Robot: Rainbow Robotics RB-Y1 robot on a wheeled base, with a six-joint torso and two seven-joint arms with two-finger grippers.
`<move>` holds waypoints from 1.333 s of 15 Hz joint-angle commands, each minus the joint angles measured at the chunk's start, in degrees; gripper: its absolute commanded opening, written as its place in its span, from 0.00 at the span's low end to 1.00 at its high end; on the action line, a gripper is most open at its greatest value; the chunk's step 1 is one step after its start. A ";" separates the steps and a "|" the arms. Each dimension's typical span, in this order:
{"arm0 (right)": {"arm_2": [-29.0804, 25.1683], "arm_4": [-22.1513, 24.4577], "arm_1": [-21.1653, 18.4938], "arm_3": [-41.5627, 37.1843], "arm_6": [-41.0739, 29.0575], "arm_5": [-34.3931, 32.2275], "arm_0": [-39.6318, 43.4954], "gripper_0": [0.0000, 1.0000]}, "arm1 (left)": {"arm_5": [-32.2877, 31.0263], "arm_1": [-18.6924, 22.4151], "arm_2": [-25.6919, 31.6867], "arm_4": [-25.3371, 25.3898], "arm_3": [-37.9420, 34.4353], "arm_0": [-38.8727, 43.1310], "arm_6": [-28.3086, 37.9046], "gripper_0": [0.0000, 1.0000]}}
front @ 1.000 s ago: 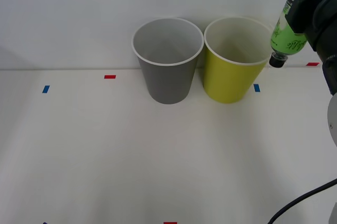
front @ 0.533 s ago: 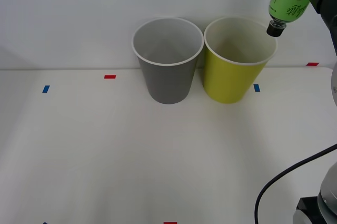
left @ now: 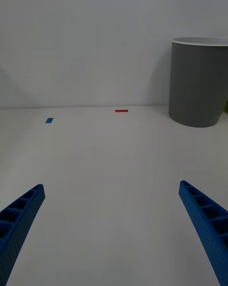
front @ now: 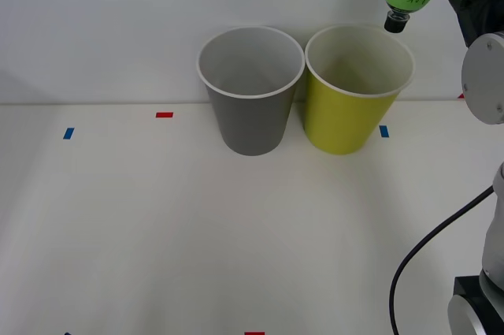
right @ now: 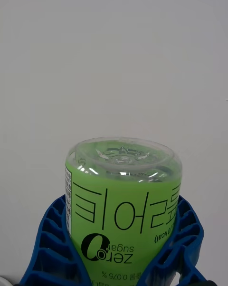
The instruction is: Put cans in the gray bin and PET bottles in the light green bin.
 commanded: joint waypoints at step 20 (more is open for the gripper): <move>4.12 -3.10 -6.95 16.01 -0.09 -17.75 0.15 0.14 | 0.00 0.00 0.00 0.00 0.00 0.00 0.00 0.97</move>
